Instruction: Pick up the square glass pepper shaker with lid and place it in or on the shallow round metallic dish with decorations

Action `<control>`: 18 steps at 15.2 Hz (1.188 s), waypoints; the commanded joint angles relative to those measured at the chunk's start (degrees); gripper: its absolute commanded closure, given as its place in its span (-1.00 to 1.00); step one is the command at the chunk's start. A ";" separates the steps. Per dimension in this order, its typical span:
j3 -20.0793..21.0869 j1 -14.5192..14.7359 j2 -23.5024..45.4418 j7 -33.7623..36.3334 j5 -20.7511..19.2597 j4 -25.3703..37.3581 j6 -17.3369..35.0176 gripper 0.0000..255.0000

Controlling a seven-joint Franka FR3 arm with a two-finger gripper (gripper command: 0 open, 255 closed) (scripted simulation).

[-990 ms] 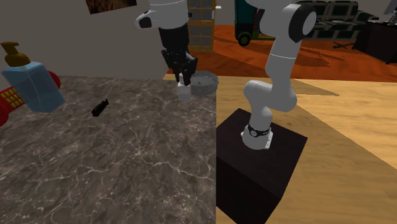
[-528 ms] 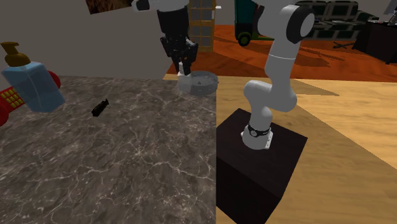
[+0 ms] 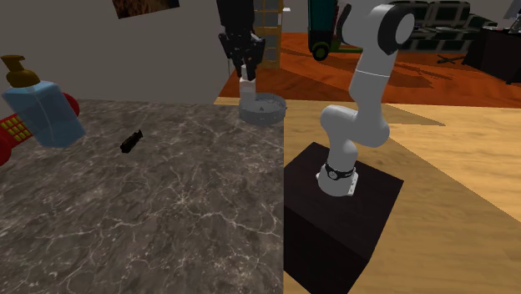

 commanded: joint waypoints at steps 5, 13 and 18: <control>-2.59 -2.17 -7.44 -5.87 -4.24 -4.27 -2.12 1.00; -6.21 -4.55 -14.16 -13.01 -9.38 -8.09 -3.37 1.00; -5.96 -4.91 -16.96 -11.72 -9.83 -14.61 0.36 1.00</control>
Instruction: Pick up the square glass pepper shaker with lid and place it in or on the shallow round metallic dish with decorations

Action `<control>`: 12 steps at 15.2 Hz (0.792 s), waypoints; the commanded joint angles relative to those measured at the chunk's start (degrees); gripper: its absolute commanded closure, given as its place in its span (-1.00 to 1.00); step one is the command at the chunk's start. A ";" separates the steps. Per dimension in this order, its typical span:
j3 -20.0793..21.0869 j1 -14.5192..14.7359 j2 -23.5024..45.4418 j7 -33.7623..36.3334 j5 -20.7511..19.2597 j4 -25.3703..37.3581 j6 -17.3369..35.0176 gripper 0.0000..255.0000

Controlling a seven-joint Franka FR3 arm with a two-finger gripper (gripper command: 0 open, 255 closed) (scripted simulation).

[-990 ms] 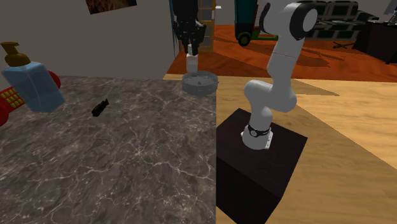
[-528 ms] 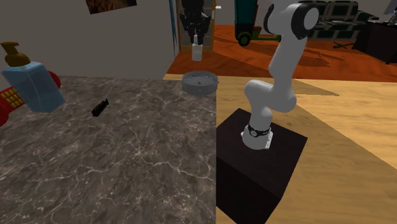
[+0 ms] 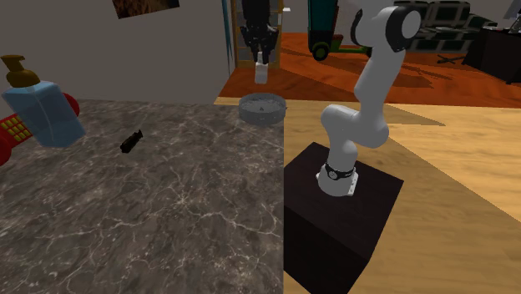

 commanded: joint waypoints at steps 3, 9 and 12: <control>0.06 -0.27 -1.90 0.86 -0.34 -4.73 2.85 1.00; -0.08 -0.71 -4.46 2.00 -0.91 -11.52 7.10 1.00; -0.24 -0.92 -5.56 2.49 -1.21 -14.70 9.19 1.00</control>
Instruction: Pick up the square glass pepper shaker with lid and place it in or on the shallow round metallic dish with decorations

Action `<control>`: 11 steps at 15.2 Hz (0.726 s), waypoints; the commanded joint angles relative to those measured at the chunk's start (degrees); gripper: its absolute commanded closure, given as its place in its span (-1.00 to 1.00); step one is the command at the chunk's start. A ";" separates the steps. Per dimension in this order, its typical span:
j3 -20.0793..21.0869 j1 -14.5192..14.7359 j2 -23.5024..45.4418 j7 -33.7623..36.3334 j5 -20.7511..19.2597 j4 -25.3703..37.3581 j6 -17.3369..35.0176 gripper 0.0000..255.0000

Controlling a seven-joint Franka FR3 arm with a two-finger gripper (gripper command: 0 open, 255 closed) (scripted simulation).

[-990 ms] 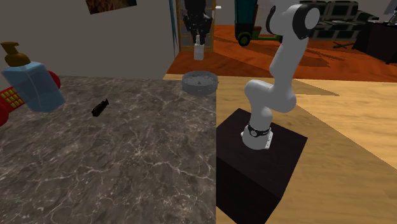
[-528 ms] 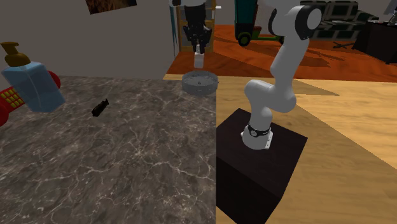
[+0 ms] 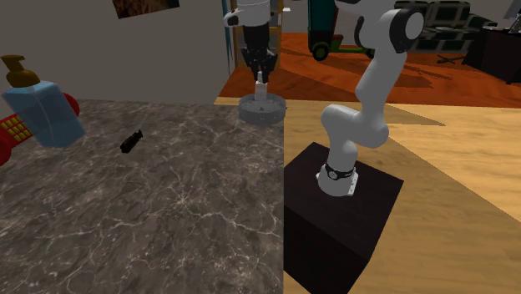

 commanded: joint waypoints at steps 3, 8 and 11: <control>-0.11 -0.14 -0.75 0.35 -0.21 -2.20 1.48 1.00; -0.11 -0.14 -0.75 0.35 -0.21 -2.19 1.48 1.00; -0.11 -0.14 -0.75 0.35 -0.21 -2.19 1.48 -1.00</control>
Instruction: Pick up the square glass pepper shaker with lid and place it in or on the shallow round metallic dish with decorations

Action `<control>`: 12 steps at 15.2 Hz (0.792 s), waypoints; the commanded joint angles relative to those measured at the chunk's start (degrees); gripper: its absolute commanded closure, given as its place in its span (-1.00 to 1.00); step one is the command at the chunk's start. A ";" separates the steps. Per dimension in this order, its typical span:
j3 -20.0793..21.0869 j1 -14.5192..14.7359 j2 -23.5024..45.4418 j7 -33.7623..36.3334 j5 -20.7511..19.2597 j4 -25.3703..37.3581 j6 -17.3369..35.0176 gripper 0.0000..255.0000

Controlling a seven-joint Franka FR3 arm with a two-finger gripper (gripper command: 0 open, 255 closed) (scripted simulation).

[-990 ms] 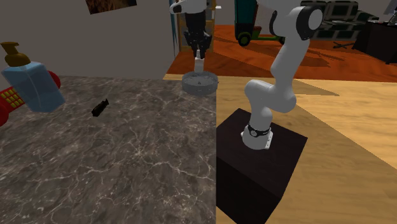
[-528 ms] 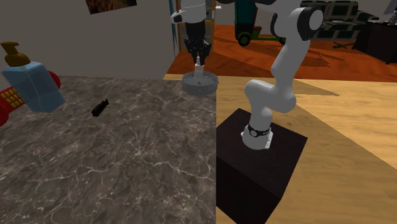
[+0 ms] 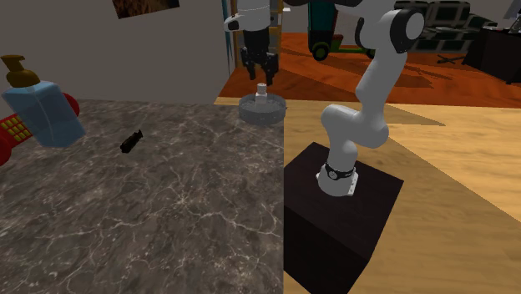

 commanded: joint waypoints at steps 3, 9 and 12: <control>0.00 0.00 0.00 0.00 0.00 0.00 0.00 -1.00; 0.28 0.95 4.71 -1.47 1.30 10.93 -6.32 -1.00; 0.28 0.94 4.71 -1.47 1.30 10.93 -6.32 -1.00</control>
